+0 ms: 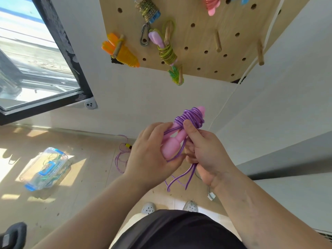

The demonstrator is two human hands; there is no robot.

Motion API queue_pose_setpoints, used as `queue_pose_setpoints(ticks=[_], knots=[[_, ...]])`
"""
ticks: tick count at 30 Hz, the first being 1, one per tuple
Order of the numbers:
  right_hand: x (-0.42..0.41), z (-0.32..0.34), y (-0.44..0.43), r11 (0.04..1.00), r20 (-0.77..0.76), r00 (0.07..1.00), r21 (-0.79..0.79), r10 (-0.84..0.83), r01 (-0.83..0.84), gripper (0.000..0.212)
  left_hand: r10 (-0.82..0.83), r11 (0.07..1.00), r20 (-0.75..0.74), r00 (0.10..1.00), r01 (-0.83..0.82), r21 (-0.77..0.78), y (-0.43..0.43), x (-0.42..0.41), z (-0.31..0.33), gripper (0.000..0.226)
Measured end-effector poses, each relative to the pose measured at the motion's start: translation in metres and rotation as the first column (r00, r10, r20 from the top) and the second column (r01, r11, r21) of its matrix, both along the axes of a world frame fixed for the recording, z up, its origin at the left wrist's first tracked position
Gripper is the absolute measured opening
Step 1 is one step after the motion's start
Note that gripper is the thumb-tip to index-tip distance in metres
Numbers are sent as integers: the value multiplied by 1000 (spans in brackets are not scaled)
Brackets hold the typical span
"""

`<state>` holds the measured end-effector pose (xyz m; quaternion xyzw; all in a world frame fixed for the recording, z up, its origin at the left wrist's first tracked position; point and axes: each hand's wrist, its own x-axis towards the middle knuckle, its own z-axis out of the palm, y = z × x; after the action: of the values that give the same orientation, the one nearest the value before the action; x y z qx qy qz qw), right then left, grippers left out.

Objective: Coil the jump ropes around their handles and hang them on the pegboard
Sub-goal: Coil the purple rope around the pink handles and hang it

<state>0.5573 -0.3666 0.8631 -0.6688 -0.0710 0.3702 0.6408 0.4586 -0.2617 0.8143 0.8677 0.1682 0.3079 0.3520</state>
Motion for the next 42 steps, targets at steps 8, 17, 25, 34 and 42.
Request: queue_pose_setpoints(ticks=[8,17,25,34,42], knots=[[9,10,-11,978,158,965,-43,209,-205,40,79,791,-36,996,-85,-605,14,4,20,37],[17,16,-11,951,585,783,-308,213,-28,38,119,264,38,992,5,-965,-5,21,25,49],[2,-4,-14,924,822,446,-380,353,-31,18,183,-169,122,976,153,-974,3,26,33,38],[32,10,-17,977,408,887,-95,215,-193,44,-105,-607,326,939,199,-769,2,21,32,63],[34,13,-16,998,400,916,37,35,-54,17,-182,-4,-51,982,-53,-999,-3,25,31,68]])
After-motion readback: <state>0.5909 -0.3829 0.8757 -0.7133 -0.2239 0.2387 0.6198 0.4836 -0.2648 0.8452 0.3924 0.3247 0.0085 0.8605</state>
